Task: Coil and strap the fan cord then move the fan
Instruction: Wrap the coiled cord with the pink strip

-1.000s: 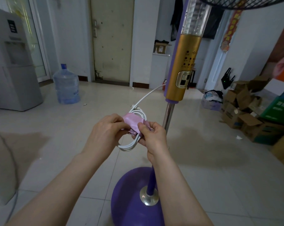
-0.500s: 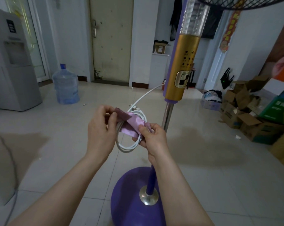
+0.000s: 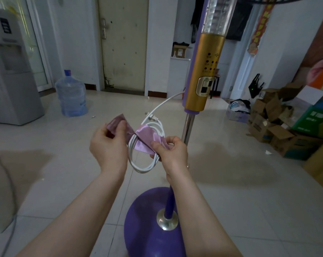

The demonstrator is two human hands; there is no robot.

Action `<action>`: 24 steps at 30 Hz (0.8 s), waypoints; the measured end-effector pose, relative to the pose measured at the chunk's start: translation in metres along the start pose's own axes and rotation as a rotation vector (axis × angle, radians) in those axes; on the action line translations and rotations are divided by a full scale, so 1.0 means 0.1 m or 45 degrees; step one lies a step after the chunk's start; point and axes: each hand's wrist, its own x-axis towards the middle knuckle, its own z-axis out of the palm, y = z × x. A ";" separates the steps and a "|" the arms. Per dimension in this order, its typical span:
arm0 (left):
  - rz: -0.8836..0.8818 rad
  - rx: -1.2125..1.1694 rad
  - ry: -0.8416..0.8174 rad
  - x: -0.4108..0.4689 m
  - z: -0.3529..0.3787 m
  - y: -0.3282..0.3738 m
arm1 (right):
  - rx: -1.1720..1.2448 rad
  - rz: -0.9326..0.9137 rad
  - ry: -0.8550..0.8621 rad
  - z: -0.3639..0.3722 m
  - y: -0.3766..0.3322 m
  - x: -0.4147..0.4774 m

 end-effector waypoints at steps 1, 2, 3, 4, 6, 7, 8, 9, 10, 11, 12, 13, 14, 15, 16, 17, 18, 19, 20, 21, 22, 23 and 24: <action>0.096 0.021 -0.053 -0.04 0.03 0.01 | -0.009 -0.013 0.006 0.02 0.00 0.00; 0.248 0.079 -0.165 -0.08 0.05 0.01 | -0.007 -0.012 0.012 0.02 0.00 -0.01; 0.442 0.204 -0.289 -0.14 0.07 0.01 | -0.005 0.000 0.019 0.01 0.00 -0.01; 0.637 0.363 -0.406 -0.17 0.09 -0.03 | -0.008 0.023 0.027 -0.02 0.00 0.00; 0.905 0.641 -0.585 -0.16 0.08 -0.08 | 0.029 0.082 0.031 -0.10 0.04 0.03; 0.999 0.709 -0.647 -0.14 0.05 -0.11 | 0.071 0.113 0.028 -0.13 0.06 0.05; 1.069 0.691 -0.668 -0.12 0.02 -0.16 | 0.108 0.138 0.025 -0.17 0.07 0.06; 1.069 0.630 -0.658 -0.11 -0.01 -0.19 | 0.147 0.155 0.019 -0.18 0.08 0.07; 1.009 0.541 -0.619 -0.10 -0.02 -0.22 | 0.197 0.168 0.006 -0.20 0.08 0.07; 0.877 0.467 -0.577 -0.09 -0.03 -0.22 | 0.242 0.181 -0.017 -0.20 0.09 0.07; 0.668 0.429 -0.567 -0.06 0.00 -0.22 | 0.276 0.195 -0.045 -0.20 0.10 0.08; 0.364 0.393 -0.635 -0.02 0.03 -0.21 | 0.306 0.211 -0.074 -0.19 0.10 0.08; 0.025 0.275 -0.762 0.03 0.06 -0.19 | 0.344 0.232 -0.101 -0.19 0.10 0.08; -0.275 0.098 -0.904 0.07 0.09 -0.19 | 0.383 0.250 -0.120 -0.18 0.10 0.09; -0.486 -0.082 -1.023 0.10 0.10 -0.19 | 0.412 0.263 -0.133 -0.17 0.11 0.09; -0.599 -0.226 -1.089 0.09 0.12 -0.19 | 0.432 0.266 -0.136 -0.15 0.11 0.08; -0.644 -0.319 -1.090 0.06 0.14 -0.18 | 0.433 0.254 -0.129 -0.13 0.12 0.07; -0.664 -0.365 -1.032 0.02 0.18 -0.18 | 0.395 0.232 -0.107 -0.11 0.13 0.07; -0.662 -0.369 -0.945 -0.01 0.22 -0.19 | 0.318 0.200 -0.072 -0.10 0.14 0.06; -0.643 -0.344 -0.862 -0.05 0.27 -0.20 | 0.239 0.163 -0.042 -0.10 0.14 0.06; -0.630 -0.318 -0.805 -0.09 0.30 -0.22 | 0.184 0.127 -0.024 -0.11 0.14 0.05; -0.636 -0.311 -0.779 -0.12 0.32 -0.22 | 0.163 0.097 -0.012 -0.12 0.14 0.03; -0.654 -0.321 -0.773 -0.13 0.33 -0.23 | 0.162 0.071 -0.011 -0.14 0.14 0.02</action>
